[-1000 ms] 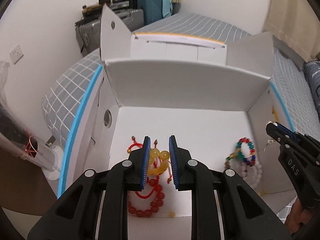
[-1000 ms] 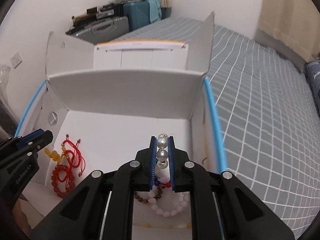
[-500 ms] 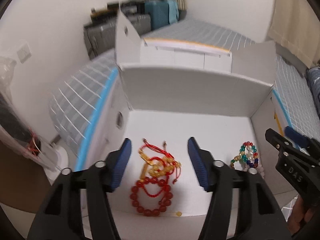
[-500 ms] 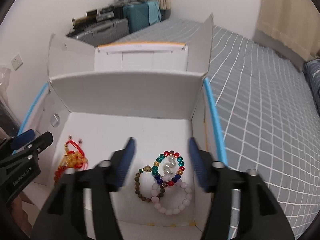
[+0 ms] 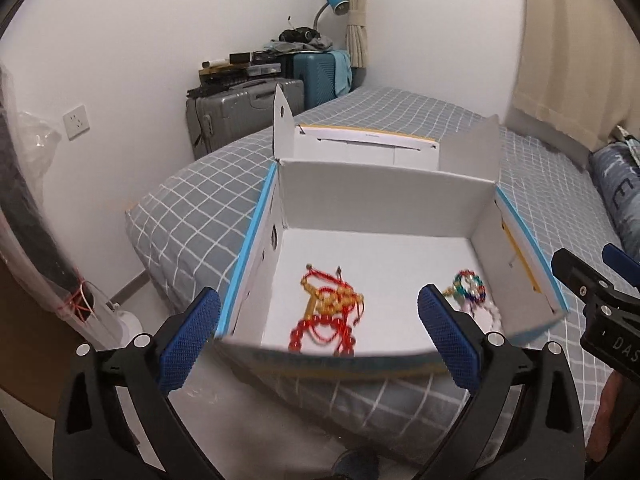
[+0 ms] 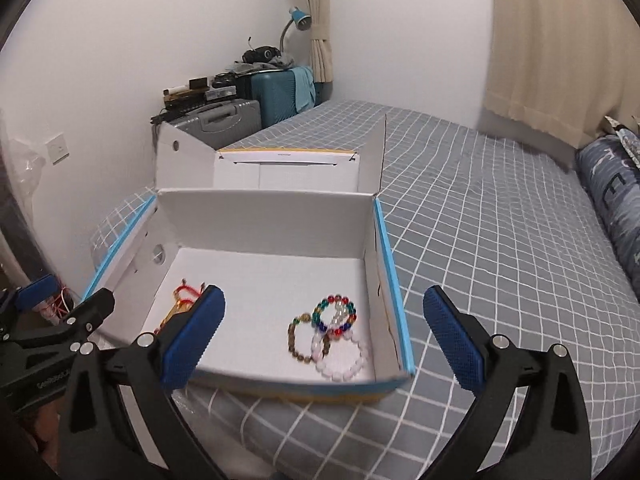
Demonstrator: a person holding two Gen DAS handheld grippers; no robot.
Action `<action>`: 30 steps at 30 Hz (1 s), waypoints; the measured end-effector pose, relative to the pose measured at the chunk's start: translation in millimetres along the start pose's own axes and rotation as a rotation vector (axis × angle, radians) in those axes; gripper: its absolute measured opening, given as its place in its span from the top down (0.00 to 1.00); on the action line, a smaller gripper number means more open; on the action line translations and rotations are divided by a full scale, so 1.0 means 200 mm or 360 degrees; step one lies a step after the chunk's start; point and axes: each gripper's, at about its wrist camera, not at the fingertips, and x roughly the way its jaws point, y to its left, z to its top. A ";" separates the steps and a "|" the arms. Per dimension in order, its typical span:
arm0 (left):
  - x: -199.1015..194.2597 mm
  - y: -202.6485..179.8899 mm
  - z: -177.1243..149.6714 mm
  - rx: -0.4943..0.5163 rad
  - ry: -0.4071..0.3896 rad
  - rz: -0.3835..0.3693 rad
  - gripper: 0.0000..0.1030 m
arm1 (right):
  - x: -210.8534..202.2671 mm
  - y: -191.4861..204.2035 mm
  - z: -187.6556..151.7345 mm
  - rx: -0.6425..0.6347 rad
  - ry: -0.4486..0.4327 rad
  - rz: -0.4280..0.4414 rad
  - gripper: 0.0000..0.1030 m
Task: Organize jewelry
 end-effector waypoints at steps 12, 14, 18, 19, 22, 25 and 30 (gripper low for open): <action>-0.11 0.01 -0.18 0.0026 -0.0007 -0.0078 0.06 | -0.07 0.00 -0.27 0.0047 0.0056 -0.0010 0.07; -0.11 0.01 -0.18 0.0033 -0.0011 -0.0070 0.06 | -0.07 0.01 -0.28 0.0048 0.0059 -0.0010 0.07; -0.11 0.00 -0.18 0.0037 -0.0021 -0.0067 0.06 | -0.07 0.00 -0.28 0.0058 0.0063 -0.0007 0.07; -0.10 0.00 -0.18 0.0039 -0.0019 -0.0066 0.06 | -0.07 0.00 -0.28 0.0059 0.0061 -0.0007 0.07; -0.10 0.01 -0.18 0.0038 -0.0004 -0.0075 0.06 | -0.07 -0.01 -0.28 0.0062 0.0059 -0.0011 0.07; -0.09 0.00 -0.18 0.0052 0.0000 -0.0080 0.06 | -0.08 -0.01 -0.27 0.0062 0.0061 -0.0015 0.07; -0.09 -0.02 -0.18 0.0072 -0.0005 -0.0075 0.06 | -0.08 -0.01 -0.27 0.0065 0.0058 -0.0016 0.07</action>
